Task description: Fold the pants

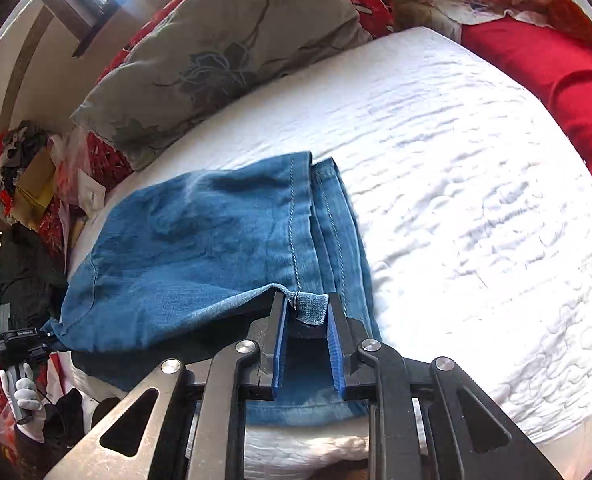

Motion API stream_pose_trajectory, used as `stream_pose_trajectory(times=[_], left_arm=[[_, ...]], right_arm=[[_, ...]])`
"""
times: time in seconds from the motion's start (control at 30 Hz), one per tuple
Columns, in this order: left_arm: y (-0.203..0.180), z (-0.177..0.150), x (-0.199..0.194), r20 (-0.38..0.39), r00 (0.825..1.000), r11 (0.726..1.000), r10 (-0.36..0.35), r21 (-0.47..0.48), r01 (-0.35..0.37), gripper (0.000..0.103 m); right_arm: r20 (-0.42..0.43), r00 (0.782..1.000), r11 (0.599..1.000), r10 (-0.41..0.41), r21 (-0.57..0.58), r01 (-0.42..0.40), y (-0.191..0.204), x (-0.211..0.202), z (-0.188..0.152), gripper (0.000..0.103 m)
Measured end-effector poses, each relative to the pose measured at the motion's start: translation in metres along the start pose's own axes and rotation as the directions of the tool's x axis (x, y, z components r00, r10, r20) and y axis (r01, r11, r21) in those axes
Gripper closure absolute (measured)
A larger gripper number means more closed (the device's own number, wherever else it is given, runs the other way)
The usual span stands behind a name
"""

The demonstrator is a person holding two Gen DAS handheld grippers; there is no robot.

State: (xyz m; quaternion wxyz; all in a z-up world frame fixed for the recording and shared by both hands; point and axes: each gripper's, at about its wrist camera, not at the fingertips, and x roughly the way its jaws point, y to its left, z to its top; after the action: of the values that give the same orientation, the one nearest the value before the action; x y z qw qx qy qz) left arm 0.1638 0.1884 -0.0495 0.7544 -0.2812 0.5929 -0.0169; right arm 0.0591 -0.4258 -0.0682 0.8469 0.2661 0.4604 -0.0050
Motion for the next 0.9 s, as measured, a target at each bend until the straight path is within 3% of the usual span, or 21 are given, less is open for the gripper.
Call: stream_pose_trajectory(times=[0.13, 0.17, 0.3, 0.4, 0.57, 0.77, 0.8, 0.83, 0.87, 0.9], left_arm=[[0.023, -0.021, -0.029, 0.058, 0.993, 0.99, -0.101, -0.093, 0.106, 0.068], [0.025, -0.026, -0.038, 0.079, 0.991, 0.988, -0.106, -0.102, 0.114, 0.066], [0.019, -0.047, -0.062, 0.143, 0.985, 0.988, -0.099, -0.103, 0.114, 0.064], [0.018, -0.064, -0.063, 0.157, 0.975, 0.975, -0.156, -0.133, 0.178, 0.048], [0.008, -0.069, -0.037, 0.095, 0.972, 0.958, -0.213, -0.174, 0.227, 0.046], [-0.008, -0.04, -0.012, 0.096, 0.982, 0.963, -0.161, -0.203, 0.178, 0.046], [-0.013, -0.033, -0.007, 0.097, 0.987, 0.969, -0.127, -0.199, 0.144, 0.046], [-0.018, -0.026, -0.002, 0.088, 0.992, 0.975, -0.093, -0.192, 0.108, 0.047], [-0.022, -0.019, 0.003, 0.073, 0.995, 0.981, -0.061, -0.182, 0.074, 0.049], [-0.027, -0.013, 0.006, 0.059, 0.998, 0.985, -0.025, -0.169, 0.035, 0.054]], right_arm=[[0.04, 0.998, 0.997, 0.038, 0.072, -0.041, -0.013, -0.023, -0.016, 0.077], [0.05, 0.998, 0.996, 0.036, 0.085, -0.04, -0.014, -0.03, -0.017, 0.07], [0.072, 0.992, 0.975, 0.107, 0.188, -0.119, -0.023, -0.045, -0.019, 0.058], [0.03, 0.978, 0.935, 0.207, 0.289, -0.207, -0.025, -0.033, -0.025, 0.055], [-0.024, 0.97, 0.899, 0.241, 0.382, -0.214, -0.018, 0.004, -0.03, 0.055], [-0.031, 0.961, 0.828, 0.276, 0.516, -0.222, -0.026, 0.044, -0.027, 0.056], [-0.029, 0.96, 0.821, 0.277, 0.526, -0.221, -0.027, 0.049, -0.026, 0.056], [-0.024, 0.96, 0.816, 0.278, 0.534, -0.222, -0.027, 0.053, -0.025, 0.069], [-0.009, 0.958, 0.809, 0.287, 0.538, -0.237, -0.028, 0.057, -0.023, 0.095], [0.007, 0.954, 0.803, 0.299, 0.539, -0.255, -0.03, 0.057, -0.021, 0.098]])
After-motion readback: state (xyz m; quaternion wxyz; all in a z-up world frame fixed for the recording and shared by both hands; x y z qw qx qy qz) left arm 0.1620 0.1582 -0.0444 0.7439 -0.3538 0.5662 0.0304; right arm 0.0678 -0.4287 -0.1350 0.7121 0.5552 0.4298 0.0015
